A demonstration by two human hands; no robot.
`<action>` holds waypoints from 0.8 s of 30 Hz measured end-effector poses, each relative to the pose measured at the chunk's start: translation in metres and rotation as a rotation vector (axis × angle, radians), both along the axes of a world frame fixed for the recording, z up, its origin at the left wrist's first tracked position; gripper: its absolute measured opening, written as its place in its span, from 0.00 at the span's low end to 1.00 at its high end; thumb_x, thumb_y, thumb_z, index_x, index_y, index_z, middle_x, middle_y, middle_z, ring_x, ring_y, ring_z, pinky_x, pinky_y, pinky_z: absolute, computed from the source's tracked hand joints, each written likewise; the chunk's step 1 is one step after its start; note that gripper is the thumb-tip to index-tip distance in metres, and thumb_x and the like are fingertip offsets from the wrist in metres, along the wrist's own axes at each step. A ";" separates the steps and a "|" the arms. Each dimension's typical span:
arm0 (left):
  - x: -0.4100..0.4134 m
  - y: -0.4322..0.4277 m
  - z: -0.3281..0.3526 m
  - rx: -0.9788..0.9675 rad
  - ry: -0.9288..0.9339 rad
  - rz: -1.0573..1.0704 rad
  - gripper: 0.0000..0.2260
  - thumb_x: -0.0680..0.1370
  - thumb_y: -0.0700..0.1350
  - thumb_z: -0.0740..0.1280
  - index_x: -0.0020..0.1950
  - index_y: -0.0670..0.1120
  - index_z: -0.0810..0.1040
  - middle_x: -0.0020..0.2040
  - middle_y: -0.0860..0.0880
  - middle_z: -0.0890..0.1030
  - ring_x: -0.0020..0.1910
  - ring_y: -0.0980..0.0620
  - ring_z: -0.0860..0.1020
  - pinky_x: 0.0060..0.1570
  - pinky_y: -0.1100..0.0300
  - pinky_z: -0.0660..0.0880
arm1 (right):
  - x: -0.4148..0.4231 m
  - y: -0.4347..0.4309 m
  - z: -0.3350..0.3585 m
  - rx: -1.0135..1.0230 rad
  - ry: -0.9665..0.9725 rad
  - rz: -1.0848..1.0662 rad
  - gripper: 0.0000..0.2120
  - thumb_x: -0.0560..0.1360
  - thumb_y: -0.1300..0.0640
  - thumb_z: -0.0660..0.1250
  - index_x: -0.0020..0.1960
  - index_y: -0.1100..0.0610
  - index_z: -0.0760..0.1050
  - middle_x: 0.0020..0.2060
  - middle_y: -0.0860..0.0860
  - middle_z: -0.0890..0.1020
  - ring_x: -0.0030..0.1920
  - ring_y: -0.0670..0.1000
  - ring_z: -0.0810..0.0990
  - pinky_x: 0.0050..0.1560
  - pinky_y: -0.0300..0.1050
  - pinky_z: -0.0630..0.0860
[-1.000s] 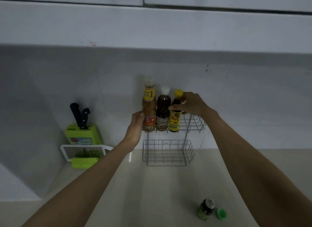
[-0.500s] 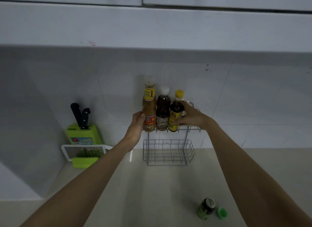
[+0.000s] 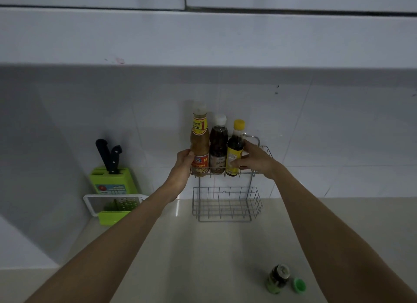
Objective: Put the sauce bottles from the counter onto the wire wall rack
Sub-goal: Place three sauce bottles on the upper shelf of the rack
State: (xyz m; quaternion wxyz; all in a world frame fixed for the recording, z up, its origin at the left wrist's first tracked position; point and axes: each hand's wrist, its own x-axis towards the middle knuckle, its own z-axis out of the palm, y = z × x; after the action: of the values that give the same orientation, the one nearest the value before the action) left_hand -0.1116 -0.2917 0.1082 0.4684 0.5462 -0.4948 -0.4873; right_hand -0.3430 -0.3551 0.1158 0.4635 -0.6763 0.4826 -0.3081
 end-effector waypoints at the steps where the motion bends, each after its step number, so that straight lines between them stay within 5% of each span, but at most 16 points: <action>1: 0.000 0.000 0.000 0.005 0.002 -0.001 0.20 0.83 0.54 0.51 0.74 0.48 0.58 0.63 0.52 0.68 0.61 0.54 0.68 0.63 0.58 0.63 | -0.001 -0.001 -0.002 0.004 -0.023 -0.022 0.33 0.67 0.63 0.77 0.68 0.51 0.69 0.58 0.52 0.79 0.56 0.54 0.81 0.49 0.45 0.82; 5: 0.000 0.000 0.001 0.009 -0.004 -0.007 0.20 0.83 0.54 0.50 0.74 0.48 0.58 0.63 0.52 0.68 0.62 0.54 0.67 0.63 0.58 0.63 | 0.006 0.001 -0.010 -0.108 0.001 -0.222 0.33 0.63 0.54 0.81 0.64 0.52 0.72 0.54 0.52 0.80 0.54 0.53 0.81 0.48 0.49 0.83; 8: 0.000 0.002 0.001 0.010 -0.015 -0.017 0.20 0.83 0.54 0.50 0.73 0.49 0.58 0.63 0.52 0.67 0.62 0.54 0.67 0.63 0.58 0.63 | 0.010 -0.002 -0.013 -0.134 0.083 -0.224 0.35 0.60 0.45 0.81 0.64 0.48 0.72 0.54 0.49 0.82 0.56 0.52 0.80 0.56 0.55 0.79; 17: 0.002 -0.002 -0.001 0.026 -0.029 -0.018 0.20 0.83 0.55 0.51 0.73 0.50 0.58 0.64 0.52 0.68 0.62 0.54 0.68 0.61 0.57 0.64 | 0.013 -0.005 0.004 0.046 0.041 -0.073 0.21 0.65 0.56 0.80 0.55 0.51 0.77 0.49 0.49 0.83 0.53 0.50 0.81 0.57 0.46 0.77; 24: 0.002 0.000 0.000 0.011 -0.031 -0.031 0.19 0.83 0.54 0.51 0.73 0.49 0.57 0.64 0.52 0.68 0.62 0.54 0.67 0.62 0.57 0.63 | 0.011 -0.006 0.007 0.079 0.046 -0.017 0.25 0.65 0.59 0.79 0.60 0.55 0.78 0.52 0.50 0.84 0.51 0.47 0.82 0.49 0.40 0.78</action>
State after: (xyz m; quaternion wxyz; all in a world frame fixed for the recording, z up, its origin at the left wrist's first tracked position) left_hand -0.1096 -0.2914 0.1077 0.4500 0.5484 -0.5077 -0.4888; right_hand -0.3323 -0.3615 0.1232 0.4760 -0.6602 0.5107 -0.2770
